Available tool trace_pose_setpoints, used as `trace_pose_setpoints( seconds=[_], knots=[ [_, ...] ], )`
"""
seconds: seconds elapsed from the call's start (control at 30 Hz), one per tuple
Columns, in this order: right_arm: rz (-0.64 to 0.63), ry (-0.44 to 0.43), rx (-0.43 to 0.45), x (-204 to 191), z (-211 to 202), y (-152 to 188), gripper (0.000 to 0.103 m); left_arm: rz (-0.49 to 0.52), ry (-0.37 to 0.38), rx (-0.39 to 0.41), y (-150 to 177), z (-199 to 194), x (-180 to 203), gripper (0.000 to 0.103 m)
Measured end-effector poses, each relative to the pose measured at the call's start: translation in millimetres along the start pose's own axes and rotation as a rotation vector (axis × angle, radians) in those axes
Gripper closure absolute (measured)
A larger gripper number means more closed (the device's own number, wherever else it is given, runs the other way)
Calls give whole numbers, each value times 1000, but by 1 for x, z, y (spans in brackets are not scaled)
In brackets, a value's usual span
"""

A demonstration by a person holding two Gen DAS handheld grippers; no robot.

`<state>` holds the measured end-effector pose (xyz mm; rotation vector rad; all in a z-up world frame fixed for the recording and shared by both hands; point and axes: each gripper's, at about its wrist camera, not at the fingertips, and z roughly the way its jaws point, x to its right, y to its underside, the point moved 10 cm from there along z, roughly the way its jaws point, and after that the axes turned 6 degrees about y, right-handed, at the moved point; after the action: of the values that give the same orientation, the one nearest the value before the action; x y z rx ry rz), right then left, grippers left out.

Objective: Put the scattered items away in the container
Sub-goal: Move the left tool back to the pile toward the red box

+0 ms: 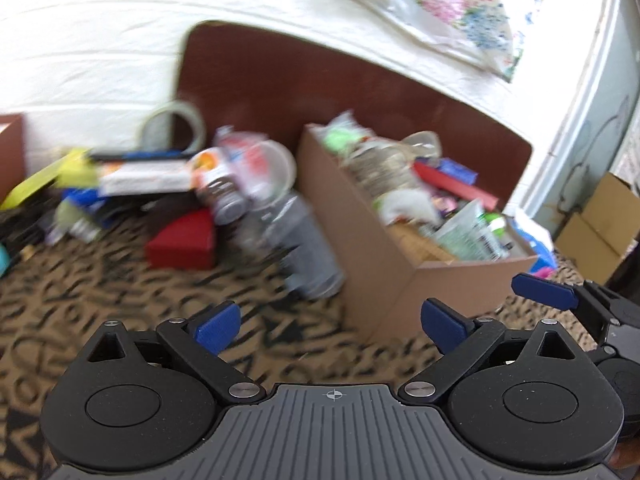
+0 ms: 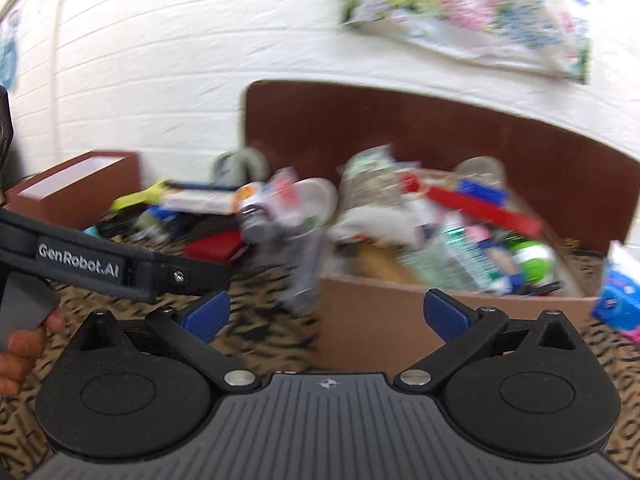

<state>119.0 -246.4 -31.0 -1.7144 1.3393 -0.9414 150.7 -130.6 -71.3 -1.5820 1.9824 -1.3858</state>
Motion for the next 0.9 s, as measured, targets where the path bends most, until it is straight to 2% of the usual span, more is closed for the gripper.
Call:
trace_pose_setpoints(
  seconds=[0.27,0.47,0.67,0.77,0.9],
  knots=[
    [-35,-98,-80,-58,20,20,1,-80,-65,11,27,-26,-62,1],
    [-83,-115,-110,-84,39,20,1,-128,-79,41,16,-24,-94,3],
    [-79,-150,-95,-104,69,10,1,-119,-73,34,-2,3,-113,12],
    [-92,-173,-98,-116,88,9,5,-97,-69,19,-8,19,-124,19],
    [-99,-183,-149,-125,120,14,23,-92,-63,-23,-11,42,-142,34]
  ],
)
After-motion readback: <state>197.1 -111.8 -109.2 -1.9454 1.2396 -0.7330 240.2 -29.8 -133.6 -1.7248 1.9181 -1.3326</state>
